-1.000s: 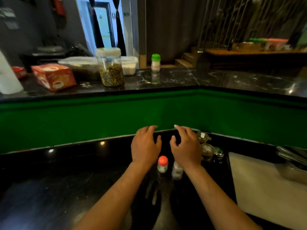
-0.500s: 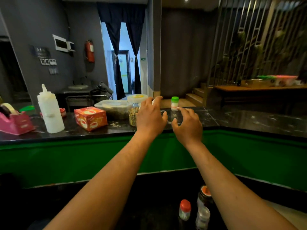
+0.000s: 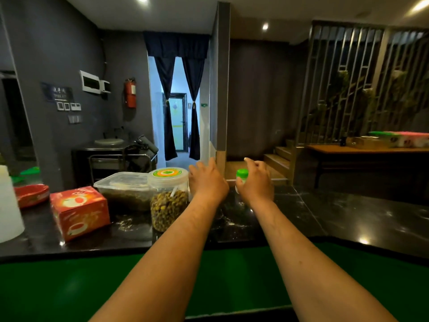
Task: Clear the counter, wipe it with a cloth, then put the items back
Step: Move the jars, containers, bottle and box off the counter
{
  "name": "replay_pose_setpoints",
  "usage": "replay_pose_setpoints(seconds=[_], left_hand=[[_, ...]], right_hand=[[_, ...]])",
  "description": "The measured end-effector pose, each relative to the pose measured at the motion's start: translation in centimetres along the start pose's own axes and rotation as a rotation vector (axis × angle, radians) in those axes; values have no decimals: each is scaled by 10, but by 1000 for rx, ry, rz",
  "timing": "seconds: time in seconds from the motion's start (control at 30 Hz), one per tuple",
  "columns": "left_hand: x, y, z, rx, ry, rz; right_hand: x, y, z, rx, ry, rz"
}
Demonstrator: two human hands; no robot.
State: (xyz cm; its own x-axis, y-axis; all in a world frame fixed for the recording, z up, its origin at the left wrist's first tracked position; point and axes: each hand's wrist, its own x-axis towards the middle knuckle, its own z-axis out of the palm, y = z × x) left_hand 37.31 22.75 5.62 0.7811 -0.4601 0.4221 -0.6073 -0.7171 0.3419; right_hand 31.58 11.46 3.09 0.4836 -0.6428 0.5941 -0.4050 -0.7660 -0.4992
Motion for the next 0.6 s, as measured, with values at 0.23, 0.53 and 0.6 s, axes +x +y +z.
replay_pose_setpoints(seconds=[0.23, 0.53, 0.6], left_hand=[[40, -6, 25, 179, -181, -254], [44, -1, 25, 172, -262, -339], [41, 2, 24, 197, -274, -343]], right_hand=[[24, 28, 50, 67, -224, 56], [26, 30, 55, 107, -94, 64], [24, 29, 53, 131, -80, 77]])
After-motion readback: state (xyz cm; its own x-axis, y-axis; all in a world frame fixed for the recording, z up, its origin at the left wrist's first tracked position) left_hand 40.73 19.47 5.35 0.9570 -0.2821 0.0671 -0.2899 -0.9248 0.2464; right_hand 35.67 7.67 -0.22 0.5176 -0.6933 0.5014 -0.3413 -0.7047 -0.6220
